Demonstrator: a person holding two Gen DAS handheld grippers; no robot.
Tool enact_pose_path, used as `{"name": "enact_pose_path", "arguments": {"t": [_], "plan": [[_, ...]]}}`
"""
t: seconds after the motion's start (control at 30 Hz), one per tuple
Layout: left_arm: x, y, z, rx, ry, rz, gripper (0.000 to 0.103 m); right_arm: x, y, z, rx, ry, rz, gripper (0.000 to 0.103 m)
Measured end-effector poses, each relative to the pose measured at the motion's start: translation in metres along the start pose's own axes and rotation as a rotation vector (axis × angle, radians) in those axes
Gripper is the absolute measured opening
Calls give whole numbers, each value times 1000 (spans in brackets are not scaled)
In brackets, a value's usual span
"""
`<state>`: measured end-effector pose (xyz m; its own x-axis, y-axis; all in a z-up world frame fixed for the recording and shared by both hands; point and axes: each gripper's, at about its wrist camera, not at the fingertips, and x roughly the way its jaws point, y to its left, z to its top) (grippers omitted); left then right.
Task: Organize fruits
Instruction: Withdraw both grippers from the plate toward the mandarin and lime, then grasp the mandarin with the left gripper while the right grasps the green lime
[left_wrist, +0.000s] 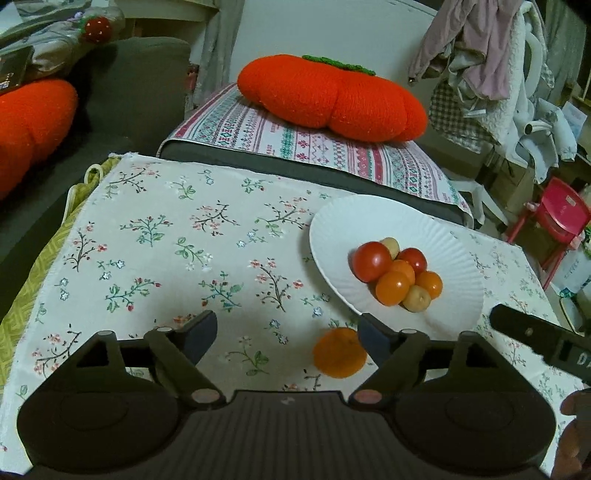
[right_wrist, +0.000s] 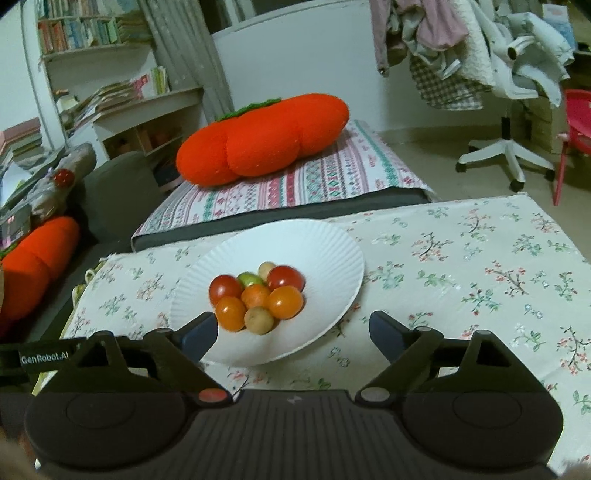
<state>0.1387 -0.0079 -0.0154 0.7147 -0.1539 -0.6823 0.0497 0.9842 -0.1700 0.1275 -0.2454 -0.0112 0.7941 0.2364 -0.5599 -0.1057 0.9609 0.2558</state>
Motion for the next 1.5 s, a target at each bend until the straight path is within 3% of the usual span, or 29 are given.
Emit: {"name": "enact_pose_path", "arguments": {"t": [0.4, 0.57, 0.67, 0.87, 1.07, 1.13, 1.23, 1.33, 1.5], "plan": [[13, -4, -7, 35, 36, 1, 72, 8, 14, -11, -76, 84, 43, 91], [17, -7, -12, 22, 54, -41, 72, 8, 19, -14, -106, 97, 33, 91], [16, -16, -15, 64, 29, -58, 72, 10, 22, -16, -124, 116, 32, 91], [28, -24, -21, 131, 30, -47, 73, 14, 23, -19, -142, 145, 11, 91], [37, -29, -25, 194, 14, 10, 73, 16, 26, -22, -167, 167, 14, 91], [40, -30, -26, 200, 15, 3, 67, 17, 26, -23, -180, 178, 13, 91], [44, -30, -27, 200, 24, -24, 50, 19, 26, -24, -184, 192, 13, 90], [47, -32, -27, 199, 35, -45, 23, 19, 27, -25, -190, 196, 22, 88], [45, -27, -24, 168, 39, -32, 22, 21, 33, -29, -220, 212, 53, 82]]}}
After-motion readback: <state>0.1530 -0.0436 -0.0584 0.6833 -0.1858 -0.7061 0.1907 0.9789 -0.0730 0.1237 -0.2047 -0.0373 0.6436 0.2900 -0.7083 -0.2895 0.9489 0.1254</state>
